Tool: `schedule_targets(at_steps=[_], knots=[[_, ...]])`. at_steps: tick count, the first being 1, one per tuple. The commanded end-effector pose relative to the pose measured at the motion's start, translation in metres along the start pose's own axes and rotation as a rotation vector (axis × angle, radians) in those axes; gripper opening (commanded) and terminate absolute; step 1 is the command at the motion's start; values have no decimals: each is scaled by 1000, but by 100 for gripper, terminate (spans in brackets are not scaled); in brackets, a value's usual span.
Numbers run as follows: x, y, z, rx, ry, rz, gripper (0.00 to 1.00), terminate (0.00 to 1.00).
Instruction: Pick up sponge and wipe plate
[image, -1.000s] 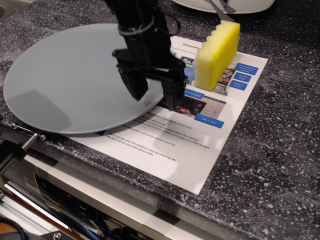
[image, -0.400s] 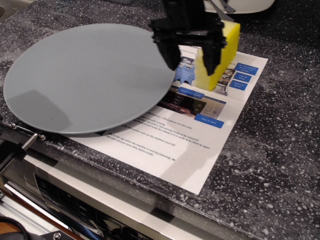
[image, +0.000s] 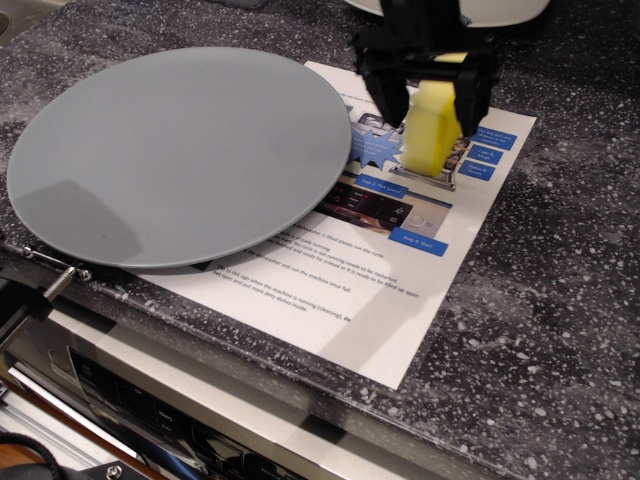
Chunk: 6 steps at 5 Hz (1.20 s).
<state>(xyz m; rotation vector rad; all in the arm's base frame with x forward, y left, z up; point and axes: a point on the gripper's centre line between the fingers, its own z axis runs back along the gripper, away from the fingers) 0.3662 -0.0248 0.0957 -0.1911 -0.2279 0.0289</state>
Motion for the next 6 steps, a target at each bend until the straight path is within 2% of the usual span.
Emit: schedule_targets(at_steps=[1,3,4,5,6], knots=[[22,5,11,83,-76,40,100,0],[36,10,-13,183,-94,82,100,0],[41,11,-18,194,-88,99,100,0],[55,16,-9,147,-83,105,0,0],[62,20,23,86,-95,145,0,0]])
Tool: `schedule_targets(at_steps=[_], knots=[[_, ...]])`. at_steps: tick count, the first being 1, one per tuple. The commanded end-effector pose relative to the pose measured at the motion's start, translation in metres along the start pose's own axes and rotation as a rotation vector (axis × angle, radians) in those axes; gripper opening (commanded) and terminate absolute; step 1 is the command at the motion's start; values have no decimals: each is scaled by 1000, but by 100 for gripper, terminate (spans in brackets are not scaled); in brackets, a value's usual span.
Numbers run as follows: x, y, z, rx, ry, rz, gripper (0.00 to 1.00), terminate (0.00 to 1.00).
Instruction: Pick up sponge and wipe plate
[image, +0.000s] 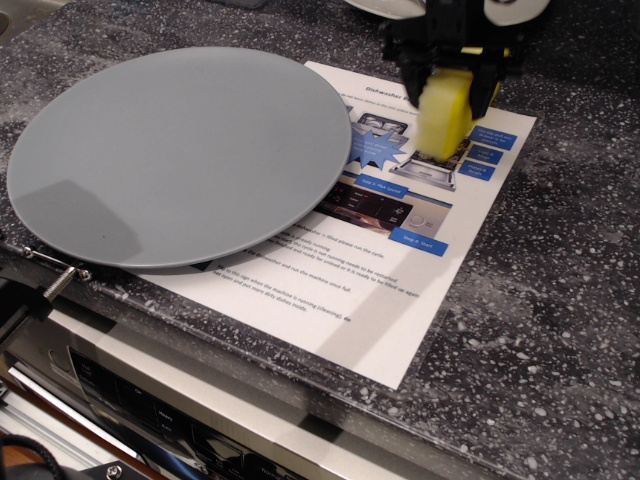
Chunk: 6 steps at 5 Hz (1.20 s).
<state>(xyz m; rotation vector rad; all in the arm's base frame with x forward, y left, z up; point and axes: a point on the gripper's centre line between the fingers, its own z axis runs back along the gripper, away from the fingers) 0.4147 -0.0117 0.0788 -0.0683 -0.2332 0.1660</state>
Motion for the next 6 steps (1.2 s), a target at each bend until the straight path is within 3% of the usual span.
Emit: schedule_targets(at_steps=[1,3,4,5,6], knots=[[7,31,78,-114,-13,54,0,0],[-84,103,60,-152,28,-76,0,0],[-110,126,45,-162,7,-147,0,0],[-103,131,36,-181,-18,-136,0,0],[-87,145,36,-163,-96,-100,0,0]])
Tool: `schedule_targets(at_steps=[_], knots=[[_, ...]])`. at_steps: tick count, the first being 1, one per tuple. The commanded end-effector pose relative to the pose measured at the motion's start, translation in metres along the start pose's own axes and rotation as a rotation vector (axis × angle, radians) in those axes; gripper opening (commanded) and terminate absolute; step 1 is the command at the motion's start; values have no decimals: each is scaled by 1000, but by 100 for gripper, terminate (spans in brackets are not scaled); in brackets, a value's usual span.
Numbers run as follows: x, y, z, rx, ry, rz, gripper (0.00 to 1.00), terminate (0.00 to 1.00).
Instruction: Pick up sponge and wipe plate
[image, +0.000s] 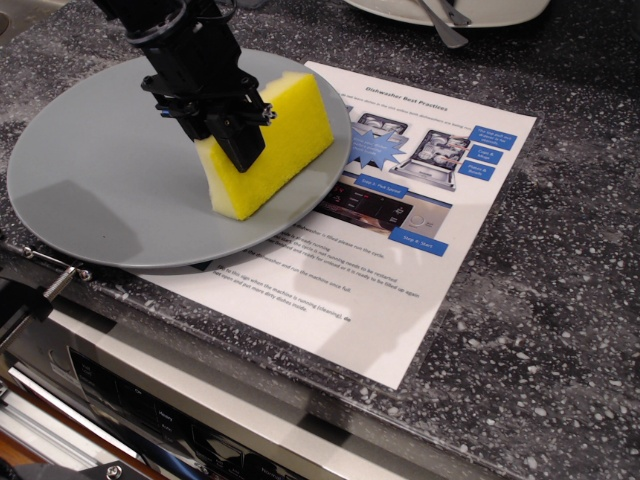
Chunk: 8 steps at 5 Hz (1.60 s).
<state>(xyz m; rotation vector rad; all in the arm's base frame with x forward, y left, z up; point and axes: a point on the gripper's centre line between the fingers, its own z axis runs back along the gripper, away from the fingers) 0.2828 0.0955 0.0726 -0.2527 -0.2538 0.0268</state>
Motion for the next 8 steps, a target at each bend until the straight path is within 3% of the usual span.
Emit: schedule_targets(at_steps=[1,3,4,5,6,8], knots=[[36,38,21,91,-140,53,0,0],[51,73,50,216,-116,112,0,0],[49,96,46,304,-114,103,0,0],[31,109,22,361,-86,47,0,0],[13,94,10,312,-28,14,0,0],[-20,38,34,173,127,3,0,0]])
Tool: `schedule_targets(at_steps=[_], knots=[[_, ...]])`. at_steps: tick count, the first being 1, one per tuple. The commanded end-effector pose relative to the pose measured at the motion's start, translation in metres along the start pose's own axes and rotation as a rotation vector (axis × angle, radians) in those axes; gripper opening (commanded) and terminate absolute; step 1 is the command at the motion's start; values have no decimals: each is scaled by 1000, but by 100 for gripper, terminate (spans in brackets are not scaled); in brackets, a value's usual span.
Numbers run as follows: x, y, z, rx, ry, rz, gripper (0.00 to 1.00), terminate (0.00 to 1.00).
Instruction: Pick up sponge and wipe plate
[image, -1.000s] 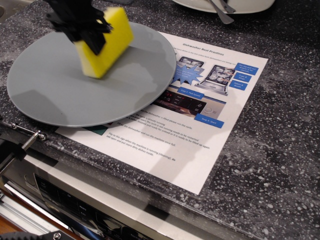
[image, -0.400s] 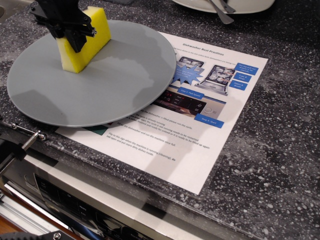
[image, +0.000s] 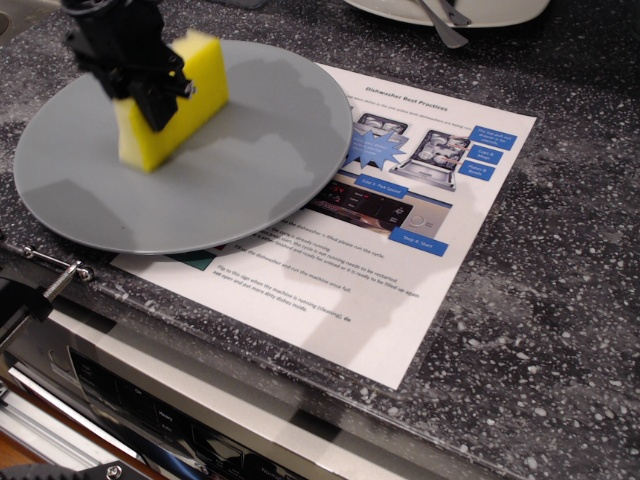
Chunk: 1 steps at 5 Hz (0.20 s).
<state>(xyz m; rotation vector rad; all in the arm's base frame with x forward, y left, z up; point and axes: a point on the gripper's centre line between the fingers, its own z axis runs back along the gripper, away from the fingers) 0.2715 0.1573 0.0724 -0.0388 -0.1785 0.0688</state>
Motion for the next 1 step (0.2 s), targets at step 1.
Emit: schedule_targets(at_steps=[1], knots=[[-24,-27,20,-54,55,-53,0,100]])
